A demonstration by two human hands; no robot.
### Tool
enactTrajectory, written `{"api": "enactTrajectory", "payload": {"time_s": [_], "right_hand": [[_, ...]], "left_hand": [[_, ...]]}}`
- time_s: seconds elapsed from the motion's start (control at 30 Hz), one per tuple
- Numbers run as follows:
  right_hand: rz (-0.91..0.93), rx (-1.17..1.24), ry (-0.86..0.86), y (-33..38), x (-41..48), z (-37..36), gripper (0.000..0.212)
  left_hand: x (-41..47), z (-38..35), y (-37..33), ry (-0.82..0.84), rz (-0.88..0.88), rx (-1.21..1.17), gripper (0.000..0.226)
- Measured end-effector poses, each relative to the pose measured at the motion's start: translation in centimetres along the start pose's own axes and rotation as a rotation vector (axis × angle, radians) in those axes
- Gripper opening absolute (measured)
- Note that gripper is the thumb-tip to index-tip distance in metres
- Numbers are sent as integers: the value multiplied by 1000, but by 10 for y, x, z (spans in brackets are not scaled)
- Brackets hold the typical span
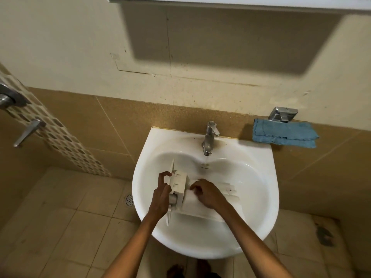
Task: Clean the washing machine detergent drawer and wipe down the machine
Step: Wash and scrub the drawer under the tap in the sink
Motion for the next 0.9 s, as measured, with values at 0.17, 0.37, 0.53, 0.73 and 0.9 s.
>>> {"api": "enactTrajectory", "payload": {"time_s": [0.17,0.37,0.53,0.73,0.9], "right_hand": [[-203,-120,-147,-65,-5,21,22],[114,9,-156,9,-10,-6,29],[34,65,-178,-16,-15,9,24],[-173,-142,-261,-66,-16,34,24],[119,-17,-235,1,-18,-3,26]], "left_hand": [[-2,0,7,23,33,-7,34],[15,-10,20,164,353,35,49],[32,-21,19,175,361,331,93],[30,-23,20,115,320,496,75],[30,-25,19,130,325,450,77]]}}
Point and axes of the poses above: each hand's wrist, its own x-axis towards the middle knuckle, its own z-axis out of the back of the hand, y = z × x, the point moved 9 cm from there along x, towards the middle knuckle, and after that the axes turned 11 degrees about -y, right-handed, at the moved point
